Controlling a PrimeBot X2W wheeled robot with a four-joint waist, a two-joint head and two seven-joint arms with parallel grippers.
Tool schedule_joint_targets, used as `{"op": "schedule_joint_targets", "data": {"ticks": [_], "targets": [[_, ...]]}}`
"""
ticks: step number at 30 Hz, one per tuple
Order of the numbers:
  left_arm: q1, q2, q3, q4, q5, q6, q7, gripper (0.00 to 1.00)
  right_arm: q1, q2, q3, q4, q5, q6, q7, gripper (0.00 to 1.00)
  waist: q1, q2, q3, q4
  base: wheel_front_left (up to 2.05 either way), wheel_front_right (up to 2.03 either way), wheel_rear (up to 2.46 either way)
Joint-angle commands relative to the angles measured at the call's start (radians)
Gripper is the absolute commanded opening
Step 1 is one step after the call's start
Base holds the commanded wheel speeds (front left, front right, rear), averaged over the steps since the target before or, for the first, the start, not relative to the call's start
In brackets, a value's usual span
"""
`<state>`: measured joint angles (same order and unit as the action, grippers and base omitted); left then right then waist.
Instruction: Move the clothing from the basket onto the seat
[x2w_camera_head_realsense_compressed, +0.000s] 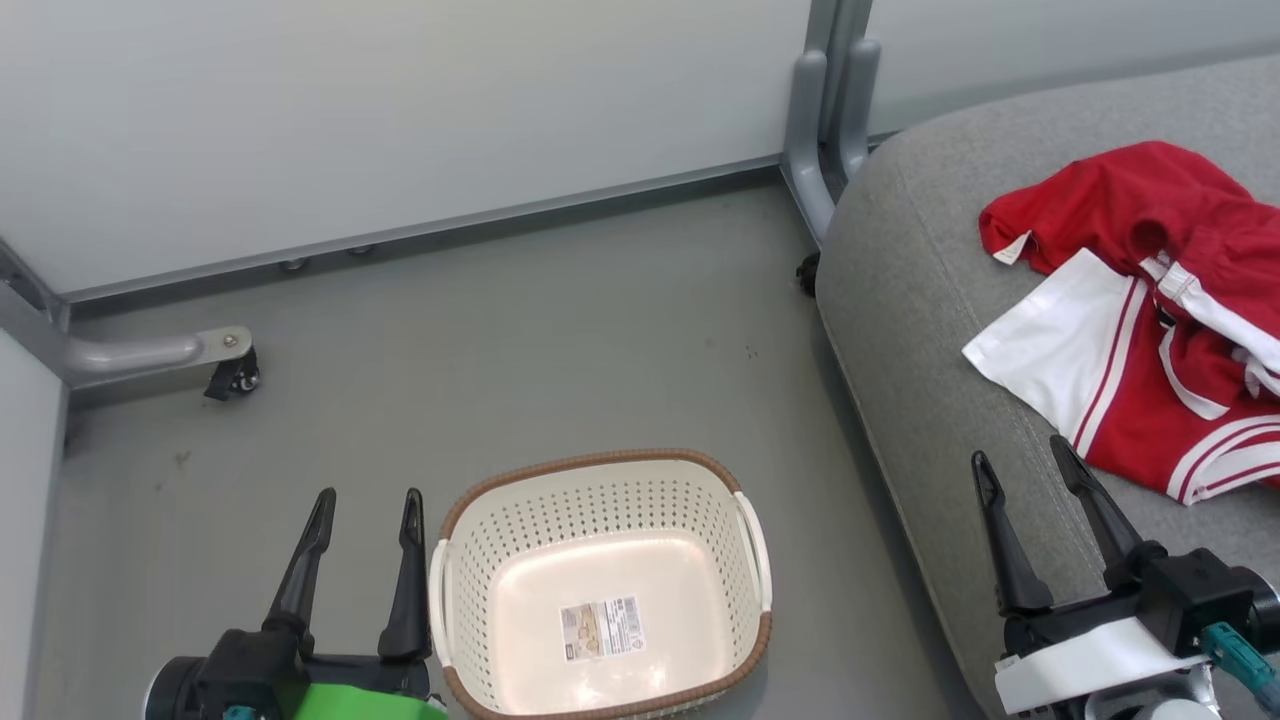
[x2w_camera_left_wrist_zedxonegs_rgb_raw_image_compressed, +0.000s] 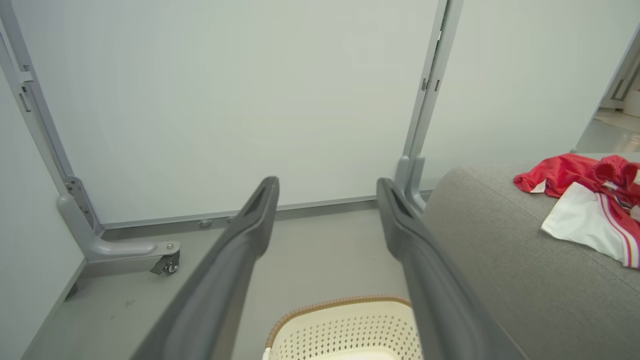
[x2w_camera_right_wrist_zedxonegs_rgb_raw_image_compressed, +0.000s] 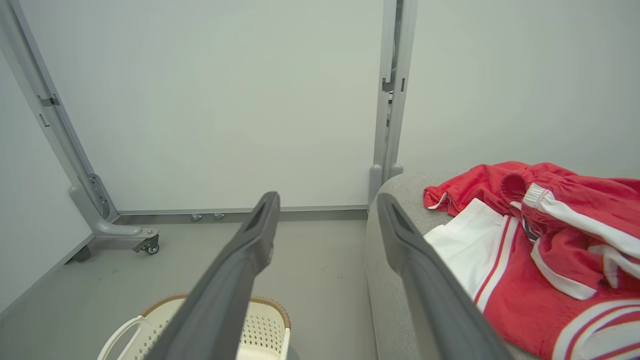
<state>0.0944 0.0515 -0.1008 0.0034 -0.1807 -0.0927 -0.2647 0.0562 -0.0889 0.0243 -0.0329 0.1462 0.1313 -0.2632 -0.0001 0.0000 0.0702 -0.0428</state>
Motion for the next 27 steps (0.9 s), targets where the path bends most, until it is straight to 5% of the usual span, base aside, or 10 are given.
{"op": "schedule_joint_targets", "data": {"ticks": [1,27], "targets": [[0.026,-0.001,0.006,-0.003,-0.003,-0.003,0.001,1.00,0.028,0.001,-0.010,-0.004,0.006,-0.001,-0.002,1.00,0.0001,0.0000,-0.074,0.061,0.00,0.00,0.00],[0.126,-0.001,0.016,0.015,0.021,-0.015,0.001,1.00,0.128,0.028,-0.040,-0.006,0.009,-0.001,-0.002,1.00,0.0001,0.0000,-0.146,0.080,0.00,0.00,0.00]]}}
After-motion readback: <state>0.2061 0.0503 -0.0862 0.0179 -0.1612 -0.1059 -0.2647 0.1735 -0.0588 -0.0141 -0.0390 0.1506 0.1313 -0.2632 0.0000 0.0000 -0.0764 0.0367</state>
